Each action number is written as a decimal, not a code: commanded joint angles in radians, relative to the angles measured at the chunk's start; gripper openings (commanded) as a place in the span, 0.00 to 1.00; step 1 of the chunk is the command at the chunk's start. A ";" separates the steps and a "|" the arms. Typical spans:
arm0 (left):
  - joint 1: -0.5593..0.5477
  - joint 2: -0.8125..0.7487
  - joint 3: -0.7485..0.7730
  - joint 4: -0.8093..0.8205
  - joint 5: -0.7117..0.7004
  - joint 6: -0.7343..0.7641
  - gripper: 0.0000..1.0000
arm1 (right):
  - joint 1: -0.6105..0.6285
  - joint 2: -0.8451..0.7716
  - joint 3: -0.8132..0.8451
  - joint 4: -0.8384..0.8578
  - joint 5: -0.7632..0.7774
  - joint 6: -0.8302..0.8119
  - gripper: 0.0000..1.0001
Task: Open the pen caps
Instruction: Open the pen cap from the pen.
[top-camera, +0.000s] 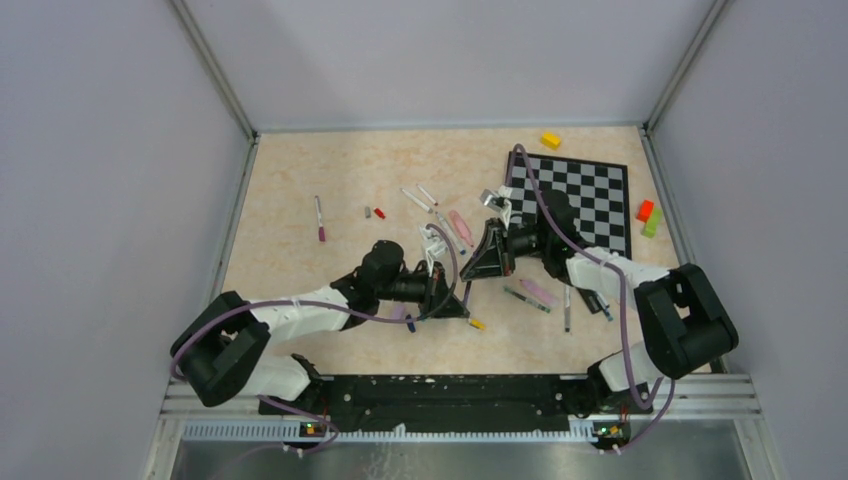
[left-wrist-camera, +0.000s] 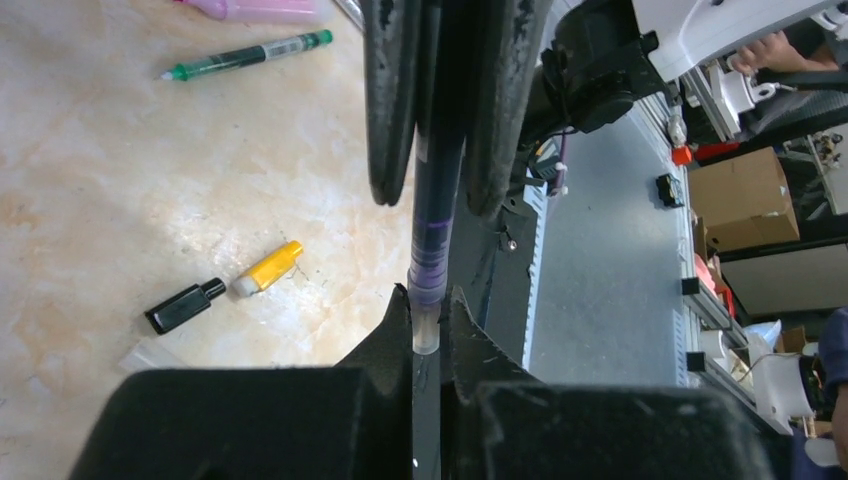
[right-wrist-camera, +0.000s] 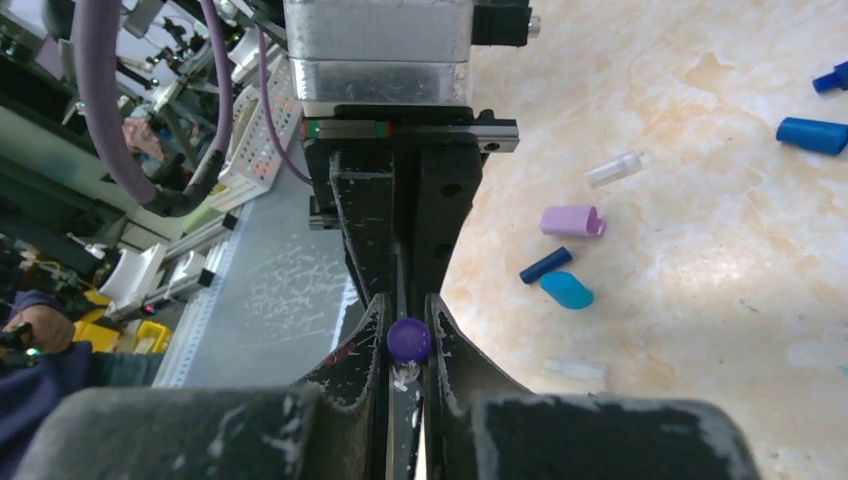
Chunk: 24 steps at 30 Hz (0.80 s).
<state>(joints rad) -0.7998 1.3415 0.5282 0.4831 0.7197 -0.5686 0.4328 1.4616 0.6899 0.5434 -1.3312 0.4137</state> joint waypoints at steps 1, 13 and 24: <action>-0.005 -0.010 0.040 -0.012 0.027 0.040 0.00 | 0.023 0.002 0.030 0.138 -0.019 0.090 0.00; -0.004 -0.116 0.031 -0.341 0.192 0.188 0.00 | -0.155 0.031 0.473 -0.027 -0.017 0.183 0.00; -0.003 -0.574 -0.002 -0.587 -0.354 0.170 0.00 | -0.157 0.014 0.485 -0.457 0.143 -0.165 0.00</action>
<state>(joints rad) -0.8043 0.9440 0.5194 -0.0158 0.7036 -0.3935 0.2718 1.5009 1.1641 0.3927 -1.2930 0.5297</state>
